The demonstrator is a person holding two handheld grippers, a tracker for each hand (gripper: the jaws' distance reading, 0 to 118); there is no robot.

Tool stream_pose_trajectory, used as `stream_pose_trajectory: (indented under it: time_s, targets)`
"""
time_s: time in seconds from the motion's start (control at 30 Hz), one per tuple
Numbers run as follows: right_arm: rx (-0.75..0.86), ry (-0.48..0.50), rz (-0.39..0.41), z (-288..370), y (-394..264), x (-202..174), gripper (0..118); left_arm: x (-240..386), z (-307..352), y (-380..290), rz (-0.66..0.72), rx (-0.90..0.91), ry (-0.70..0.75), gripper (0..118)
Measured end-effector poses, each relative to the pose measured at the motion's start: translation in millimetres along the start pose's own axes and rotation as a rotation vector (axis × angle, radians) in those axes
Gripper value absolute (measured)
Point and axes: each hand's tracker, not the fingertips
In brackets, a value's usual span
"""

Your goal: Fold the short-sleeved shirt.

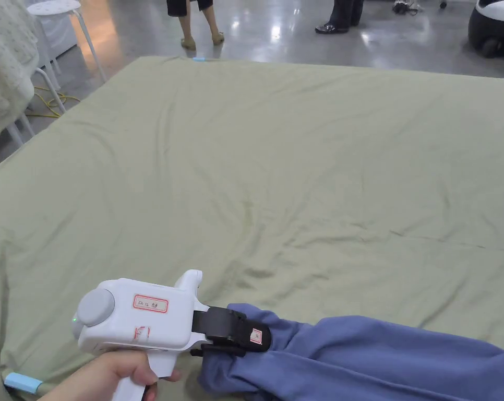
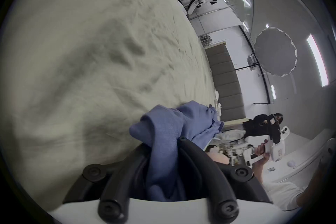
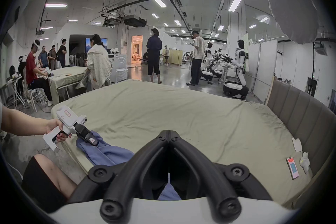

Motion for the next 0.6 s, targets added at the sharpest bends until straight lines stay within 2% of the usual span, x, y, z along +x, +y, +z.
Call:
stream_pose_trajectory:
  time_s: [0.03,0.17,0.27,0.37,0.5,0.6]
  targets:
    - [0.000,0.003,-0.003,2,0,1,0,3,7,2,-0.036,0.017,0.042,6]
    - [-0.001,0.005,-0.006,10,-3,5,0,7,38,11,-0.008,0.035,0.055,6]
    - [-0.004,0.007,-0.014,15,-5,12,0,10,58,15,-0.008,0.035,0.212,6]
    - [0.002,0.008,-0.029,20,-5,17,0,20,77,20,0.077,0.053,0.299,6]
    - [-0.011,0.021,-0.034,24,-10,25,0,97,75,19,-0.029,0.018,0.432,6]
    - [-0.074,0.057,-0.034,21,-14,31,0,157,51,19,-0.053,0.003,0.562,7]
